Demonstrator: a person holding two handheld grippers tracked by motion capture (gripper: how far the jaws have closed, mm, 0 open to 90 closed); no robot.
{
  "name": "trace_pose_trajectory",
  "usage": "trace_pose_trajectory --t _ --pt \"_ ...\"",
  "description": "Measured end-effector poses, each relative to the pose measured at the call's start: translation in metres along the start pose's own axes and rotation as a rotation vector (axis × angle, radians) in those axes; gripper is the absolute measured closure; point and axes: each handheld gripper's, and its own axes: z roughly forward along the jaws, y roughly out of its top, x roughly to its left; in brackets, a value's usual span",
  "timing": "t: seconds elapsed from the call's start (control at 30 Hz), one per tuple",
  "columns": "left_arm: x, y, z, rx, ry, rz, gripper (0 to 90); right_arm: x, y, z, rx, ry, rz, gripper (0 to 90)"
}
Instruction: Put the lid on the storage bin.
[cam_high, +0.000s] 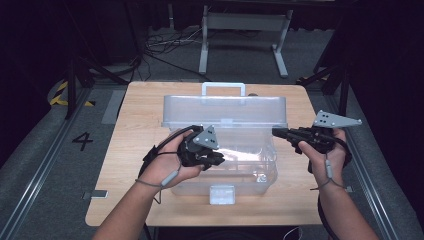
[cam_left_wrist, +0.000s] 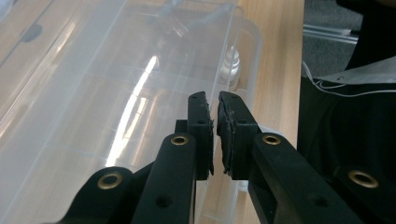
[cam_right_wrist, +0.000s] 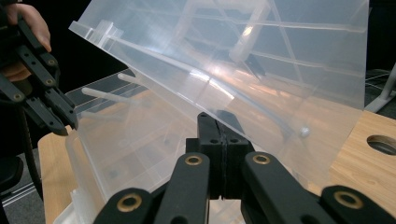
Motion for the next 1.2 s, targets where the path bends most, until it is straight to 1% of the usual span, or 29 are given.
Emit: trace_pose_trajectory --t 0.13,0.2,0.23,0.3,0.37,0.53,0.6,0.67,0.7,0.8,0.83,0.9,0.97,1.07,1.1,1.2 --pt "0.005 -0.007 -0.009 -0.043 0.006 -0.042 84.9 0.001 -0.001 -0.001 0.004 -0.001 -0.001 90.0" --pt "0.007 -0.012 -0.014 -0.076 0.006 -0.068 85.6 0.001 -0.001 -0.002 0.009 -0.001 -0.003 90.0" --pt "0.008 -0.013 -0.016 -0.080 0.007 -0.072 86.1 0.002 -0.001 -0.003 0.010 -0.002 -0.004 90.0" --pt "0.008 -0.019 -0.020 -0.099 0.032 -0.098 87.3 0.002 -0.001 -0.004 0.012 -0.005 -0.008 90.0" --pt "0.008 -0.024 -0.023 -0.128 0.030 -0.121 88.3 0.002 -0.001 -0.005 0.015 -0.006 -0.007 90.0" --pt "0.011 -0.039 -0.034 -0.203 0.058 -0.205 89.2 0.003 -0.002 -0.006 0.021 -0.008 -0.008 90.0" --pt "0.012 -0.043 -0.037 -0.223 0.065 -0.234 89.3 0.004 -0.002 -0.006 0.024 -0.007 -0.008 90.0" --pt "0.014 -0.046 -0.039 -0.222 0.076 -0.253 89.3 0.004 -0.002 -0.007 0.029 -0.009 -0.010 90.0" --pt "0.015 -0.048 -0.040 -0.228 0.092 -0.264 89.3 0.004 -0.002 -0.007 0.029 -0.008 -0.010 90.0" --pt "0.017 -0.054 -0.042 -0.227 0.107 -0.297 89.3 0.004 -0.002 -0.007 0.033 -0.007 -0.010 90.0" --pt "0.017 -0.054 -0.042 -0.227 0.107 -0.297 89.3 0.004 -0.002 -0.007 0.033 -0.007 -0.010 90.0" --pt "0.019 -0.057 -0.045 -0.222 0.128 -0.310 89.3 0.004 -0.002 -0.008 0.036 -0.005 -0.012 90.0" --pt "0.021 -0.062 -0.049 -0.233 0.138 -0.338 89.3 0.005 -0.002 -0.009 0.039 -0.005 -0.013 90.0" --pt "0.023 -0.067 -0.054 -0.242 0.164 -0.363 89.3 0.005 -0.002 -0.010 0.047 -0.006 -0.015 90.0" --pt "0.024 -0.069 -0.056 -0.235 0.173 -0.369 89.3 0.005 -0.003 -0.010 0.049 -0.005 -0.015 90.0" --pt "0.026 -0.074 -0.059 -0.237 0.192 -0.393 89.3 0.005 -0.003 -0.011 0.058 -0.003 -0.016 90.0"
